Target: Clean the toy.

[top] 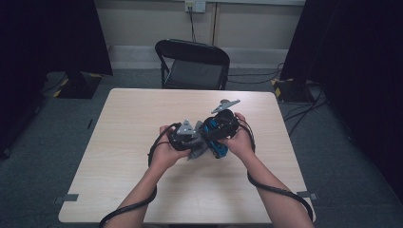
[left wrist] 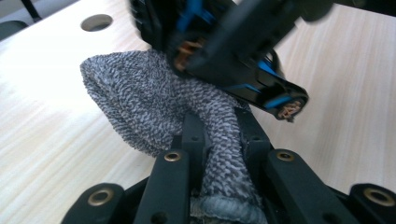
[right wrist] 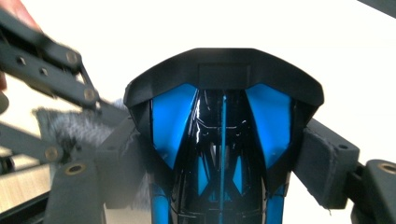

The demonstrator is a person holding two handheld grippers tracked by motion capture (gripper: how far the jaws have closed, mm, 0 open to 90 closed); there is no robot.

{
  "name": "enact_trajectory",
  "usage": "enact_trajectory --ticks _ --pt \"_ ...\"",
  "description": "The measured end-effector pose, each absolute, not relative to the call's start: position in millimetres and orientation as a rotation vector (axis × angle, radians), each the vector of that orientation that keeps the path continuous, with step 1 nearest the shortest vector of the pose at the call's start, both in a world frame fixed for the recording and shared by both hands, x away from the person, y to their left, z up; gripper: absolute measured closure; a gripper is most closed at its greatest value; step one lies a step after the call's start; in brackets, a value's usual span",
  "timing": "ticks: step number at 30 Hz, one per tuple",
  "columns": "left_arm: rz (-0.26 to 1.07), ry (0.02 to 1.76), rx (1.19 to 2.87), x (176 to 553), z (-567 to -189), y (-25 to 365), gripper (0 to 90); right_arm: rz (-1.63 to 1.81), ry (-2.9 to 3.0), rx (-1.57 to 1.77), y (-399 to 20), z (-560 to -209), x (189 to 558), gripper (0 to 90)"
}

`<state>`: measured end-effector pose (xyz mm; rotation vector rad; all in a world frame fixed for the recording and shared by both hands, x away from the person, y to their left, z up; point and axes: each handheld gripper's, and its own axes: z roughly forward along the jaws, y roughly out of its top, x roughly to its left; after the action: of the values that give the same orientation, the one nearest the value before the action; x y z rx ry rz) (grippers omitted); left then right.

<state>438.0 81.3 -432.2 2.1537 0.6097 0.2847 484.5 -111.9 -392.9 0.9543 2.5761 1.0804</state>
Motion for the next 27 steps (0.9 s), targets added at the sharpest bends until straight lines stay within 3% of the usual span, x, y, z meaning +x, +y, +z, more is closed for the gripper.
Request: enact_trajectory --ticks 27 --pt "0.227 0.549 2.200 425.3 -455.5 60.8 76.8 1.084 2.566 0.962 -108.6 -381.6 492.0 25.6"
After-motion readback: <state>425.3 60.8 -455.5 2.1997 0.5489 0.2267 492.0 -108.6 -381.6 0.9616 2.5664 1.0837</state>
